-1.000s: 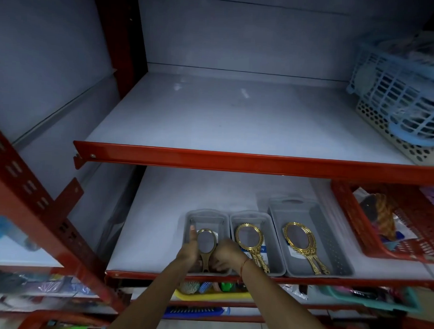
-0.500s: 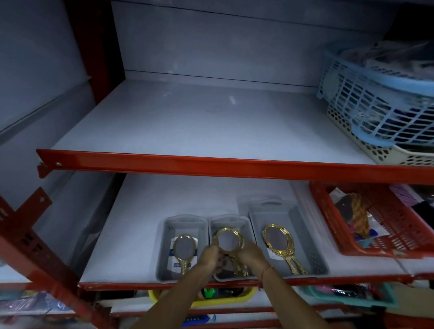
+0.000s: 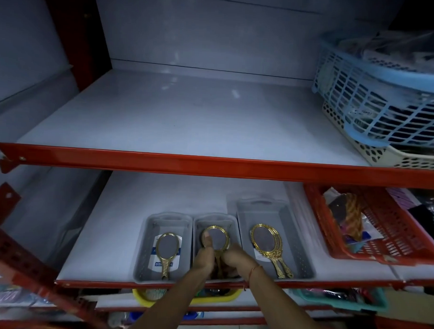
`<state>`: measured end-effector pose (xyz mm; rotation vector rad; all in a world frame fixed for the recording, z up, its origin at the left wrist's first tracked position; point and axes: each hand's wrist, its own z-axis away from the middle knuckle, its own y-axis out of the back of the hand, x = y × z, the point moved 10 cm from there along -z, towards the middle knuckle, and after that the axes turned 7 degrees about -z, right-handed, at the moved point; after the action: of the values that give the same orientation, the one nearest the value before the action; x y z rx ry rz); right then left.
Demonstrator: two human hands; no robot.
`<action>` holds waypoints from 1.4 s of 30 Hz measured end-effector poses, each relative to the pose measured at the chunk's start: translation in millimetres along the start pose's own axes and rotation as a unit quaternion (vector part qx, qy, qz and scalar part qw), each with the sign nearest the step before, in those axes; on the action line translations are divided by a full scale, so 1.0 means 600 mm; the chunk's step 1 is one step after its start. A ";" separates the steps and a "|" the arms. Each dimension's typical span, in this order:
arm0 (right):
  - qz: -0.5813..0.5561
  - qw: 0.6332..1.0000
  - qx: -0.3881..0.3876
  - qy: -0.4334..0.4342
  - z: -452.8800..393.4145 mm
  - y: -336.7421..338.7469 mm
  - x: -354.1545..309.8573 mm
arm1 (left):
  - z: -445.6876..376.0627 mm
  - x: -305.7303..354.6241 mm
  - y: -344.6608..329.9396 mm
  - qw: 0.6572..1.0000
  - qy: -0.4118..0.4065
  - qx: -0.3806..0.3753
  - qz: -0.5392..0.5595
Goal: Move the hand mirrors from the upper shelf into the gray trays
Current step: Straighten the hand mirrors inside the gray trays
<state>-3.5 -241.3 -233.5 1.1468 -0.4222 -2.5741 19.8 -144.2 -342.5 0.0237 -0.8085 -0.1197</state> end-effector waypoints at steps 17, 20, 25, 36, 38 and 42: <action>-0.172 0.984 0.042 -0.030 -0.007 0.158 0.041 | 0.089 0.118 -0.021 0.994 -0.104 0.043 -0.002; -0.198 0.976 0.088 -0.030 -0.009 0.223 0.083 | 0.099 0.126 -0.089 0.996 -0.092 -0.009 0.013; -0.152 0.978 0.140 -0.033 -0.016 0.286 0.145 | 0.094 0.099 -0.184 0.998 -0.036 -0.055 0.004; -0.033 0.994 0.095 -0.053 -0.035 0.256 0.167 | 0.103 0.057 -0.248 0.998 0.008 -0.043 -0.038; -0.050 0.995 0.071 -0.048 -0.039 0.243 0.168 | 0.102 0.058 -0.244 0.998 0.020 -0.042 -0.038; -0.090 0.994 0.041 -0.041 -0.032 0.227 0.160 | 0.077 0.052 -0.237 0.998 0.030 -0.037 -0.042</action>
<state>-30.8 -405.0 -258.7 1.1577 -0.4654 -2.7922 -6.2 -287.7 -297.4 -0.0092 -0.7421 -0.2266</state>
